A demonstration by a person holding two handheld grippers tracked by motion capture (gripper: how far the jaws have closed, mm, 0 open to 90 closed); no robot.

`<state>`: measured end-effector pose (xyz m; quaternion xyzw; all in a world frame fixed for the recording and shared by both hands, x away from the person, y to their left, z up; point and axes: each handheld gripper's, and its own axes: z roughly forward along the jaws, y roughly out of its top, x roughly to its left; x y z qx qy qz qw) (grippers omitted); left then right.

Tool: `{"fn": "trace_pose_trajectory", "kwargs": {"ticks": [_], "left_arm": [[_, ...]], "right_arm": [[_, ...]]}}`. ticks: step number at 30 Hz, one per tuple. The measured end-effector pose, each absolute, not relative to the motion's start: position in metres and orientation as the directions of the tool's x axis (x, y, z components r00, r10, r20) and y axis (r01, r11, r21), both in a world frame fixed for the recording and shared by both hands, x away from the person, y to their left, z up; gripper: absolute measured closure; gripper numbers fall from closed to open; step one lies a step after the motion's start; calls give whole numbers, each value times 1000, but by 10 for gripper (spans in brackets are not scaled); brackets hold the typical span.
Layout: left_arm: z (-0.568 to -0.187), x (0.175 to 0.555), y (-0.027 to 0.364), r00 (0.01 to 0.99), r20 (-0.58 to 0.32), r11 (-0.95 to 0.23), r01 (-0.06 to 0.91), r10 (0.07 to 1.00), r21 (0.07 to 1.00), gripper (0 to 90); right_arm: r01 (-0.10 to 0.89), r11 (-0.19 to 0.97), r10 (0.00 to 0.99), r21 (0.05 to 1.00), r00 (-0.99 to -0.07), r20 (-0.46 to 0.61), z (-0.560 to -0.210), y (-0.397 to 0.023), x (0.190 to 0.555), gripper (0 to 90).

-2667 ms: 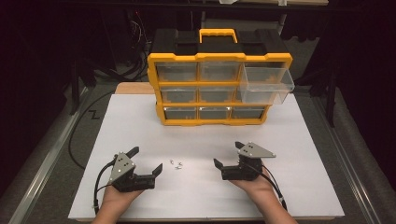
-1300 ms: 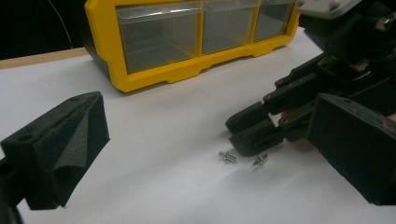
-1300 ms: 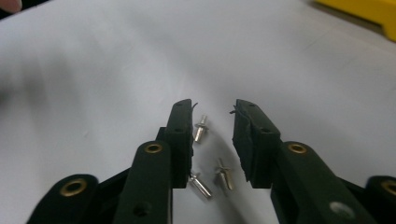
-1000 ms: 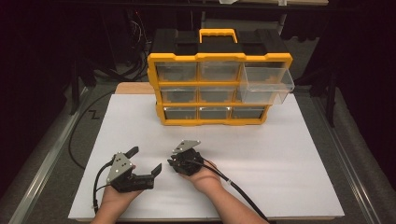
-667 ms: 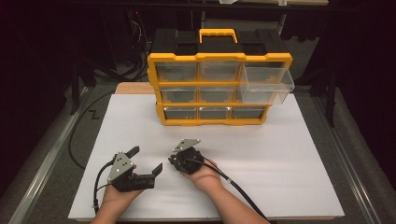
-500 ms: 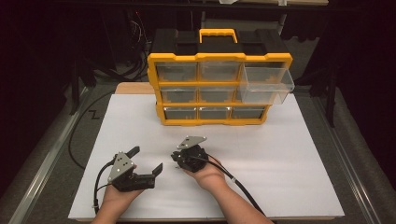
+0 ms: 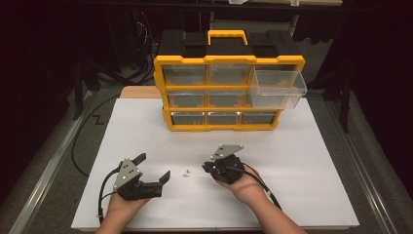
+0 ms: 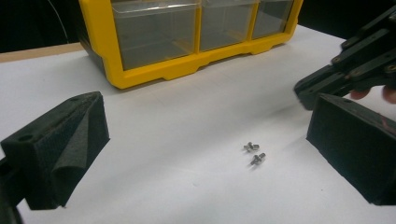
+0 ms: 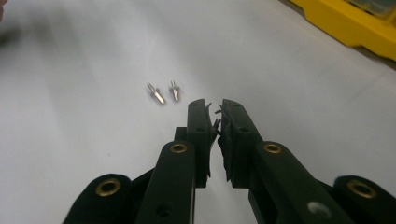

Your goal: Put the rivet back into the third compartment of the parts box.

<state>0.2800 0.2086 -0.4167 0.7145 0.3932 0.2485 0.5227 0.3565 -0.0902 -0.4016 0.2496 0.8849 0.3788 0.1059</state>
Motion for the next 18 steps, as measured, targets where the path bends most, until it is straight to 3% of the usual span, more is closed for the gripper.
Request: {"fn": "trace_pose_trajectory", "kwargs": {"ticks": [18], "left_arm": [[-417,281,208,570,-47,-153,298,820,942,4]], "right_arm": [[442,719,506,537,-862,33,-399,-172,351,837]]}}
